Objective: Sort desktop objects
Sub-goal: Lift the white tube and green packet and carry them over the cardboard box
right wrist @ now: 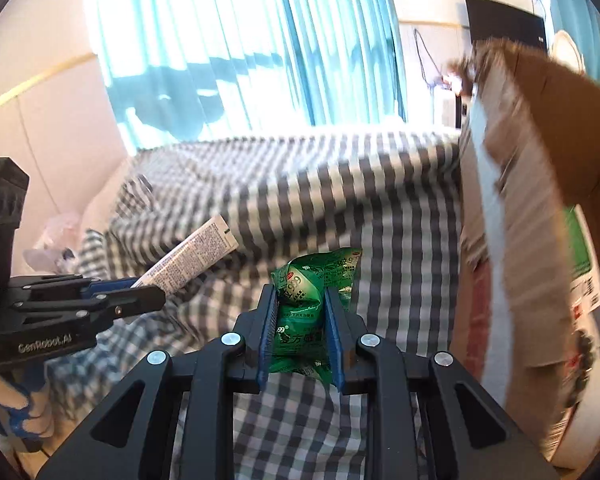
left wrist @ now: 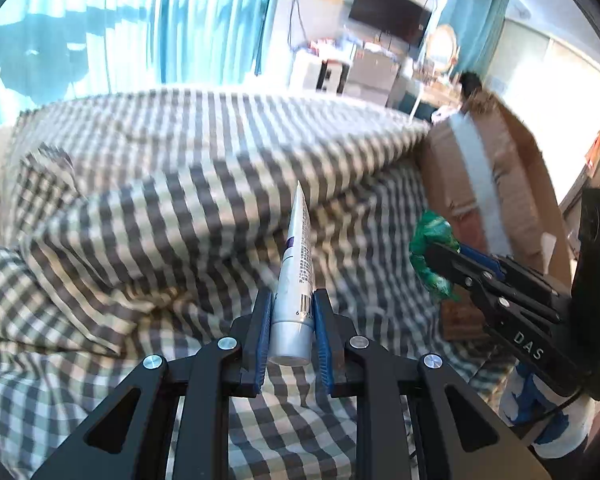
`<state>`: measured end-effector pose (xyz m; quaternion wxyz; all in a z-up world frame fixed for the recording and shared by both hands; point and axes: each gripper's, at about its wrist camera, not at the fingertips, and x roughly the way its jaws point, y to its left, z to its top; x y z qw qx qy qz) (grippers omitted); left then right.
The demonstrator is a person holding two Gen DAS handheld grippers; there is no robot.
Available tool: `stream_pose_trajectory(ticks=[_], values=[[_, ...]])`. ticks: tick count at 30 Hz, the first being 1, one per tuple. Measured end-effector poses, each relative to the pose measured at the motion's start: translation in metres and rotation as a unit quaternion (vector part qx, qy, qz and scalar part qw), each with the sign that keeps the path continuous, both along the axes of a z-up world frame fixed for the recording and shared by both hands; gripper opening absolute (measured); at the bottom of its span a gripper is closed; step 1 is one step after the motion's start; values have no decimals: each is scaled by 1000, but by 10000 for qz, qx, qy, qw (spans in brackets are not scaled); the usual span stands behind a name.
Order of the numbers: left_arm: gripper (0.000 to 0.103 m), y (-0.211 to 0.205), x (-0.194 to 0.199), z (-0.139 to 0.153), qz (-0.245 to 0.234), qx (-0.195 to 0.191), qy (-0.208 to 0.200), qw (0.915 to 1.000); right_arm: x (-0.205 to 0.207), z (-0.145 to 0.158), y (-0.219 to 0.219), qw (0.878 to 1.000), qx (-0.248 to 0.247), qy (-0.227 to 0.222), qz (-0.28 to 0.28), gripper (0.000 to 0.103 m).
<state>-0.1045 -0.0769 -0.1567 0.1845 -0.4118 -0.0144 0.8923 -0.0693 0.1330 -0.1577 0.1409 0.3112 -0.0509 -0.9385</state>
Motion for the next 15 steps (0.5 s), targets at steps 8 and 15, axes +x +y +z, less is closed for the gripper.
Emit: stream_pose_trajectory(ticks=[8, 15], values=[[21, -10, 30, 53, 363, -245, 817, 9957, 22, 40, -29, 9970, 146, 754, 15, 23], [21, 4, 58, 96, 464, -198, 1623, 9854, 61, 76, -27, 9897, 122, 1425, 69, 23]])
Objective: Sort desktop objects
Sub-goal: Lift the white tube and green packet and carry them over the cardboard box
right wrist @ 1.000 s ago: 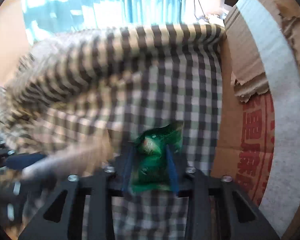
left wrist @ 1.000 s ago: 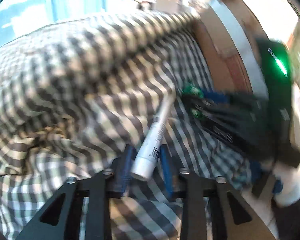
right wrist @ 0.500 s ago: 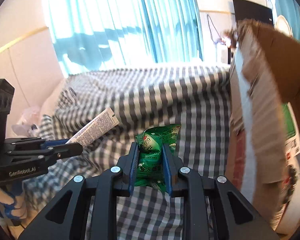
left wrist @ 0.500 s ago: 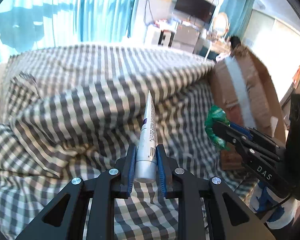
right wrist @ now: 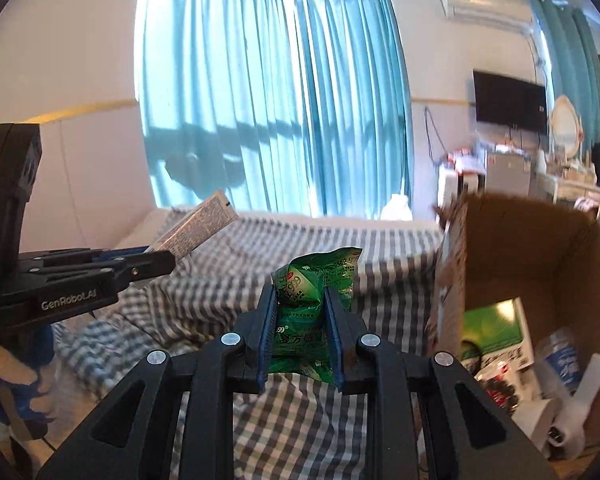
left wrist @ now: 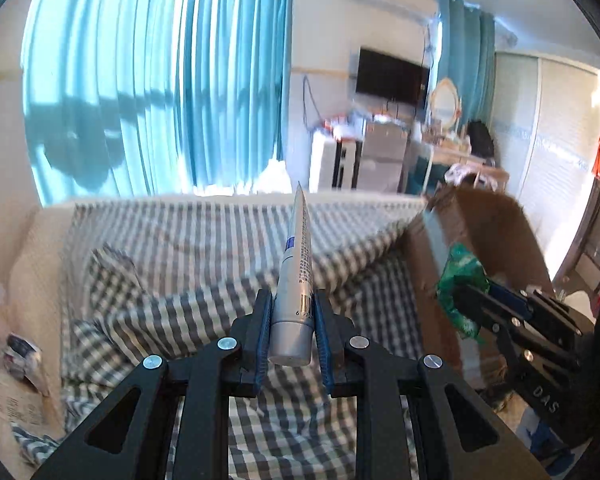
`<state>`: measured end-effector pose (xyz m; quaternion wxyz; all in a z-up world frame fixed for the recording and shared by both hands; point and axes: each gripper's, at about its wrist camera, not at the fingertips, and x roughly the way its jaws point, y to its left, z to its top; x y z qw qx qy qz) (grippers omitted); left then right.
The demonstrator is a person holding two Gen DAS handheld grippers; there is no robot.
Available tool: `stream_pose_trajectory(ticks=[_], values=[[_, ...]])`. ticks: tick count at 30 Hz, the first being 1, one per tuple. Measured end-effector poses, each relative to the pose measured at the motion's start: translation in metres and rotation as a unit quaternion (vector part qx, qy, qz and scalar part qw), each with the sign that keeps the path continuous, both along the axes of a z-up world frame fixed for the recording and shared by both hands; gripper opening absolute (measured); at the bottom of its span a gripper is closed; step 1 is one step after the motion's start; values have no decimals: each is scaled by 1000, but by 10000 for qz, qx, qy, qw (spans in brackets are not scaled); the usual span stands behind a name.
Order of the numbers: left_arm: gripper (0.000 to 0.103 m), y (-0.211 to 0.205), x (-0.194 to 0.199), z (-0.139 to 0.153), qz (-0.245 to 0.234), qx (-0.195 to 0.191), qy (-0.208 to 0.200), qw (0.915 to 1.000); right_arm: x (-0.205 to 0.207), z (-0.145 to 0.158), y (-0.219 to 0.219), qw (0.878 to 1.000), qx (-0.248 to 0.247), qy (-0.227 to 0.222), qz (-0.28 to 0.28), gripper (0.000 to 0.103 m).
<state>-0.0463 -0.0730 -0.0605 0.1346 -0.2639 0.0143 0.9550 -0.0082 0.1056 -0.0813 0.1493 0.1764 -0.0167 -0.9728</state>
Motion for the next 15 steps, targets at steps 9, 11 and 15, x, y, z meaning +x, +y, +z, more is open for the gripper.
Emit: stream_pose_trajectory(ticks=[9, 11, 15], values=[[21, 19, 53, 53, -44, 379, 1250, 9914, 43, 43, 2, 9970, 119, 753, -139, 23], [21, 21, 59, 60, -25, 396, 1357, 9900, 52, 50, 7, 9959, 123, 875, -185, 23], [21, 26, 67, 71, 54, 484, 1544, 9868, 71, 67, 21, 9926, 100, 1175, -281, 23]])
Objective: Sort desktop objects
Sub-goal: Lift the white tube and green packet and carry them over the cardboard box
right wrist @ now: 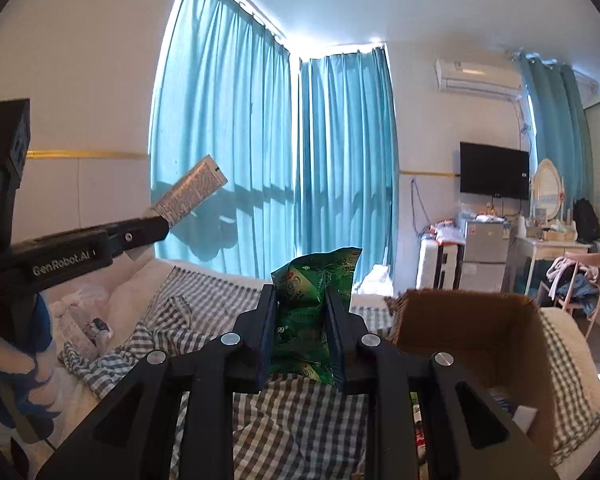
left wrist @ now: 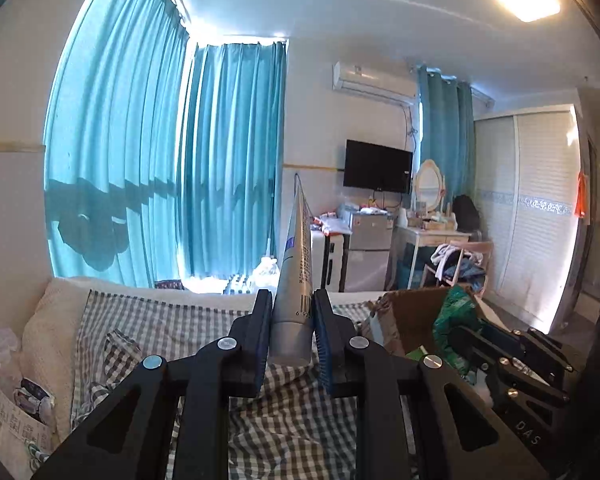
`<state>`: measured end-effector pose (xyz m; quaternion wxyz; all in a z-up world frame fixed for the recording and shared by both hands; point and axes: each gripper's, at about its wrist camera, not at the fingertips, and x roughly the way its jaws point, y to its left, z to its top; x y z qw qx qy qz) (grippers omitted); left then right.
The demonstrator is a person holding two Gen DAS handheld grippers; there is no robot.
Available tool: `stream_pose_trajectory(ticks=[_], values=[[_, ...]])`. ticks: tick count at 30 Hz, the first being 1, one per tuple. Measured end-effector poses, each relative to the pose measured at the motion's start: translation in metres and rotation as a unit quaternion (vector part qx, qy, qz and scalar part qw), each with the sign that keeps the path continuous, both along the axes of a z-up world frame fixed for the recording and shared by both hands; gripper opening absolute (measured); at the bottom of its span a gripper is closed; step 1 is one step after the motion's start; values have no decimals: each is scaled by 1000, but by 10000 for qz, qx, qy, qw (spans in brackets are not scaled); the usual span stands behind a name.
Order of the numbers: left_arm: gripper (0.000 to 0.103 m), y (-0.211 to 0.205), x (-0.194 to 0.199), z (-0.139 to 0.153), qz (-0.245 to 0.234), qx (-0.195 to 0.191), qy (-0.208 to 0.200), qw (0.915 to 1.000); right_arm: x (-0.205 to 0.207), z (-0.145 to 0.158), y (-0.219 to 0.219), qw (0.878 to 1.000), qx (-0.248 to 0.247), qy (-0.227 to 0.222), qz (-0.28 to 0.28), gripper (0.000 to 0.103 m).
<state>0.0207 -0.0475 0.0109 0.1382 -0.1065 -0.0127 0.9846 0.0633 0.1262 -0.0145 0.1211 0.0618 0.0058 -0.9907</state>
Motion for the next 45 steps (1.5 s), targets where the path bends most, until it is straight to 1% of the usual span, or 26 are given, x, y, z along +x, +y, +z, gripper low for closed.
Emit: stream_pose_trajectory(ticks=[2, 4, 5, 7, 9, 12, 14, 17, 21, 25, 28, 31, 35, 39, 43, 45], values=[[21, 1, 2, 4, 57, 237, 99, 9997, 9, 7, 8, 9999, -58, 127, -51, 23], [21, 6, 5, 8, -30, 513, 109, 9986, 20, 14, 16, 9996, -100, 243, -113, 23], [21, 10, 6, 10, -39, 535, 142, 9985, 24, 17, 19, 9994, -93, 294, -159, 23], [21, 22, 10, 14, -51, 441, 229, 9988, 29, 21, 26, 9991, -90, 354, -235, 23], [21, 32, 12, 15, -98, 377, 285, 9988, 32, 22, 36, 9991, -157, 338, -196, 23], [21, 49, 17, 18, -153, 334, 370, 9986, 35, 21, 48, 9980, -47, 391, -486, 23], [21, 62, 19, 20, -240, 258, 419, 9985, 35, 21, 58, 9973, -74, 409, -597, 23], [21, 83, 20, 17, -357, 123, 430, 9984, 40, 22, 77, 9959, -186, 463, -752, 23], [21, 111, 20, 10, -535, -4, 412, 9977, 50, 26, 94, 9934, -165, 603, -957, 23], [21, 138, 16, 1, -754, -104, 262, 9968, 53, 27, 109, 9903, -158, 695, -1195, 23], [21, 157, 13, -7, -856, -268, 193, 9958, 48, 22, 116, 9890, -98, 660, -1318, 23], [21, 174, 4, -19, -972, -367, 60, 9946, 38, 12, 127, 9895, -181, 542, -1324, 23], [21, 200, -6, -40, -1061, -552, -173, 9927, 22, -4, 142, 9887, -221, 313, -1447, 23], [21, 218, -23, -62, -1170, -714, -449, 9895, 4, -21, 156, 9893, -327, 34, -1421, 23], [21, 235, -46, -90, -1342, -863, -889, 9832, -20, -41, 164, 9877, -365, -330, -1484, 23], [21, 242, -54, -101, -1371, -961, -1037, 9804, -32, -50, 167, 9869, -379, -517, -1481, 23]])
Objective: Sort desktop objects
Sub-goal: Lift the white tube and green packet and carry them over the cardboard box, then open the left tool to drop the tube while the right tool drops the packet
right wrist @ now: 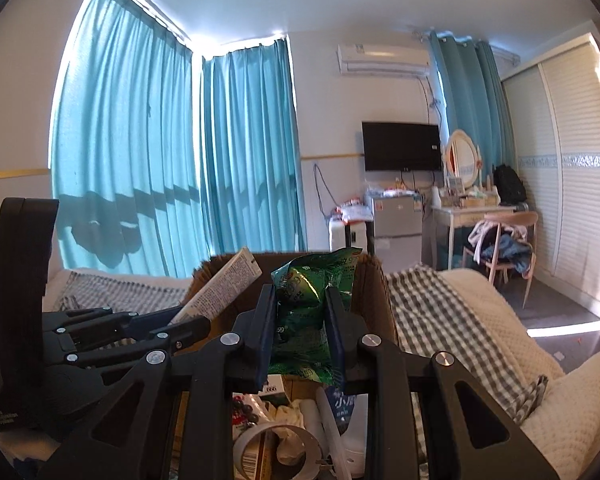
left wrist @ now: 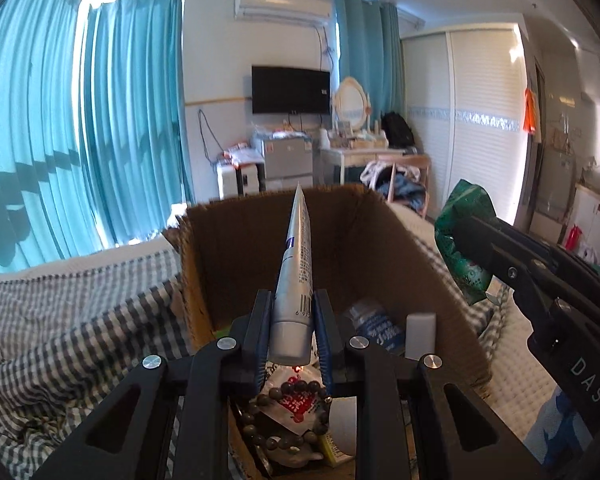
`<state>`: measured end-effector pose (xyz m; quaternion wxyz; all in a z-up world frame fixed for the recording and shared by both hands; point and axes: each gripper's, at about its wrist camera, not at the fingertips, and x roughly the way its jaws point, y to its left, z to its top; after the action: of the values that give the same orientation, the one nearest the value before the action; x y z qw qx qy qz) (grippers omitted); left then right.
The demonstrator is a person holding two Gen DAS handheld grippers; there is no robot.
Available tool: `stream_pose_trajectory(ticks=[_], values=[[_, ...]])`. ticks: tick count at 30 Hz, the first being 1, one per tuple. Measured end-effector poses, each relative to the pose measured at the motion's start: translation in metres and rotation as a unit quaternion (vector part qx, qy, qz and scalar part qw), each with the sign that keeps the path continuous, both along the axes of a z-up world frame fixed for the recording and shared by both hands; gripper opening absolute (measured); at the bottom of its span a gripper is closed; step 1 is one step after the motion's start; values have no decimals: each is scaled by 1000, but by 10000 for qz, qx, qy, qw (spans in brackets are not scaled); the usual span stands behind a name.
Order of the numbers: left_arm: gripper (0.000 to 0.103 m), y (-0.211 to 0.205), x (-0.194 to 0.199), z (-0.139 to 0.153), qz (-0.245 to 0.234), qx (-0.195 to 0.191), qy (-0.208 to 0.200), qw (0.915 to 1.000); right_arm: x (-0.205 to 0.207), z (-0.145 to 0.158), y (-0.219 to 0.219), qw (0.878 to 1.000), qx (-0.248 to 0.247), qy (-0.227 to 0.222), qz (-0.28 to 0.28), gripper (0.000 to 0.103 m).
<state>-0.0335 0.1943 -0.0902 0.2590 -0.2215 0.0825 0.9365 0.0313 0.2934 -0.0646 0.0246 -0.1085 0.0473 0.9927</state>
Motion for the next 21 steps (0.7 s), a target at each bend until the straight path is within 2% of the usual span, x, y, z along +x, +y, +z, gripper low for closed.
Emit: stream_pose_trajectory(ticks=[7, 10, 11, 13, 14, 15, 17, 21], values=[[21, 7, -23, -30, -56, -224, -410, 9989, -34, -26, 3, 9985, -16, -542, 76, 24], [25, 7, -33, -33, 22, -225, -610, 9979, -39, -32, 5, 9977, -27, -671, -36, 26], [30, 5, -35, -33, 37, -193, -661, 9976, -39, -33, 7, 9975, -40, -694, -77, 28], [47, 0, -36, -29, 94, -103, -675, 9976, -36, -31, 9, 9977, -41, -652, -173, 42], [56, -2, -35, -26, 108, -57, -655, 9978, -33, -29, 10, 9980, -41, -596, -211, 57], [57, -5, -34, -23, 117, -4, -623, 9980, -28, -27, 7, 9983, -51, -533, -250, 73], [57, -11, -30, -14, 127, 83, -558, 9983, -20, -21, 9, 9987, -98, -353, -343, 79], [62, -21, -22, 5, 183, 230, -403, 9988, -9, -9, 11, 9986, -60, -214, -485, 79]])
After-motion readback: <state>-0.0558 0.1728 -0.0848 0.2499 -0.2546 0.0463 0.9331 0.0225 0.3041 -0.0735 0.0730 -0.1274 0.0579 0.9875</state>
